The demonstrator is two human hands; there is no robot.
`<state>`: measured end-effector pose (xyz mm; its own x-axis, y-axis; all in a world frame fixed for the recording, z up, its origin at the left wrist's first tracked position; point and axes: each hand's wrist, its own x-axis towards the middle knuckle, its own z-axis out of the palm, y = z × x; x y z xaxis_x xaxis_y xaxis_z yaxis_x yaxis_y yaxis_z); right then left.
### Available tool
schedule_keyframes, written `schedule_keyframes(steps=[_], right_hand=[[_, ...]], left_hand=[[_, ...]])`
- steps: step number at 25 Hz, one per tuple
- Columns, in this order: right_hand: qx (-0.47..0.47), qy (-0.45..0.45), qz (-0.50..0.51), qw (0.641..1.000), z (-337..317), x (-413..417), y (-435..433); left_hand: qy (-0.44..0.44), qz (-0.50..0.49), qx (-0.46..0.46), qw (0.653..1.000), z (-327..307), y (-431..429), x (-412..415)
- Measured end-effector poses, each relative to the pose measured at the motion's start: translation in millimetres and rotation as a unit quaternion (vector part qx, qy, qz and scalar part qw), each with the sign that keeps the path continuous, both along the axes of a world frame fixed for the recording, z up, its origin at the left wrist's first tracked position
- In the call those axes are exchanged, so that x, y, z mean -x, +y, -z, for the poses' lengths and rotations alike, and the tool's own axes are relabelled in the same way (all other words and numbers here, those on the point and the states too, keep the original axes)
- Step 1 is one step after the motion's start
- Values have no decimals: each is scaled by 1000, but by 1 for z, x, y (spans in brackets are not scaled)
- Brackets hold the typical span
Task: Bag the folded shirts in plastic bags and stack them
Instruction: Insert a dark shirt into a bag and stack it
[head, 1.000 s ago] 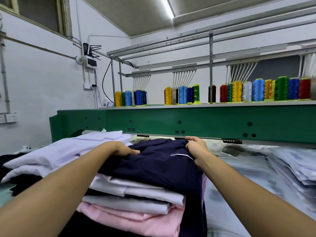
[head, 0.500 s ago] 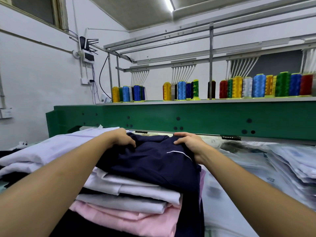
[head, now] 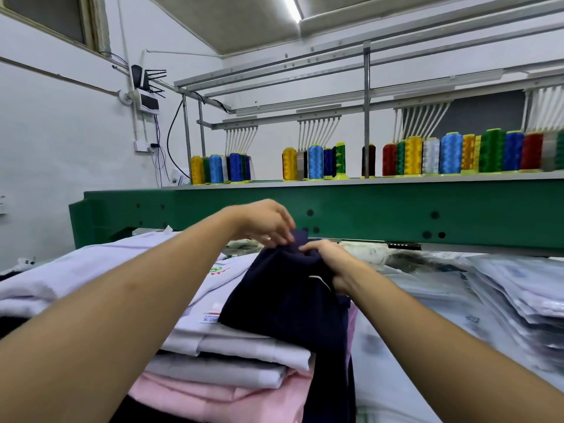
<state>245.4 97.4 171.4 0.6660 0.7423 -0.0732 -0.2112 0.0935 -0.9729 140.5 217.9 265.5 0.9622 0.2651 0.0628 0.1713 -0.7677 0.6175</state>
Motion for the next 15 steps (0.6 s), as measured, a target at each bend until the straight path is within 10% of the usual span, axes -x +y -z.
schedule_keyframes(steps=[2,10,15], right_hand=[[21,-21,74,997,6,-4,3],[36,-6,59,998,-2,-2,10],[-37,-19,138,990,-23,-13,-23]], left_hand=[[9,-58,-162,985,25,8,0],[125,-47,-174,976,68,-26,-31],[-11,-23,-196,980,63,-54,-40]])
